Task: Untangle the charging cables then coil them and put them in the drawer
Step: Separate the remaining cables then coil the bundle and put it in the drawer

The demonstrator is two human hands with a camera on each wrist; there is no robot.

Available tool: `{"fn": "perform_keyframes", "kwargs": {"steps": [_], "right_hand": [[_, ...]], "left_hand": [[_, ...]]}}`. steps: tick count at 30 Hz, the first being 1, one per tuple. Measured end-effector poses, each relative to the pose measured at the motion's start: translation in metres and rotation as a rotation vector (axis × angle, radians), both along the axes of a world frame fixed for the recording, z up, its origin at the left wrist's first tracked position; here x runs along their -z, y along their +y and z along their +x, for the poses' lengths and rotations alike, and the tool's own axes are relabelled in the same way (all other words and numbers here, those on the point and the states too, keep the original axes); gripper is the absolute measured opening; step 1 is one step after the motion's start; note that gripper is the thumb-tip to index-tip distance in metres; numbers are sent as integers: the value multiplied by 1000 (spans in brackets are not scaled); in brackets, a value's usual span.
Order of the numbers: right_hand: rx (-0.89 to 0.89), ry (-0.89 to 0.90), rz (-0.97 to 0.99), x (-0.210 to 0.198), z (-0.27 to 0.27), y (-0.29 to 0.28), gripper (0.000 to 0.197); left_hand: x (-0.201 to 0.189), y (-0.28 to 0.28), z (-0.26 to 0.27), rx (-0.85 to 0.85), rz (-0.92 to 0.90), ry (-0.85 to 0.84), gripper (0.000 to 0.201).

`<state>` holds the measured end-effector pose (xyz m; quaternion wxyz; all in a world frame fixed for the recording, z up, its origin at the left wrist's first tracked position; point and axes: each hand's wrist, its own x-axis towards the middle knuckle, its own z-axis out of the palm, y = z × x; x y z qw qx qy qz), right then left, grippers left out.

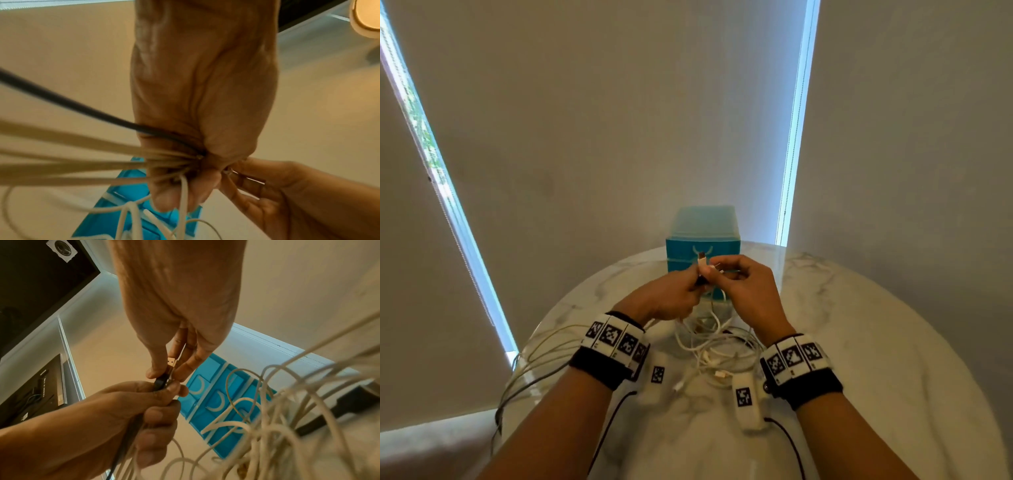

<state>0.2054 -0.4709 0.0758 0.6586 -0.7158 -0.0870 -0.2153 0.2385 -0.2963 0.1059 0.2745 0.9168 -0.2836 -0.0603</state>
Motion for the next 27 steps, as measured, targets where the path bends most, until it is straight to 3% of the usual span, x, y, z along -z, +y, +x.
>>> {"fn": "perform_keyframes", "kwargs": {"steps": [3,9,14,17,19,24,27], "right_hand": [[3,-17,-29,3,5,2,34],[6,-116,-135,2,-1,2,34],[-33,-180,-97,-6,-6,11,32],[-62,-159,-70,-8,-7,14,29],[-134,-131,-134,-3,-3,12,35],[-275,287,-367,10,-3,10,71],[-420,464,-592,17,-5,3,65]], "left_hand": [[2,-1,8,-20,32,-15,60],[-16,-3,-1,-18,368,-147,48],[-34,17,-6,98,122,-141,10],[-31,24,-6,53,64,-169,10],[-24,29,-2,-74,13,-169,9],[-23,60,12,-412,-373,-86,16],[-21,62,19,-576,-580,-113,22]]}}
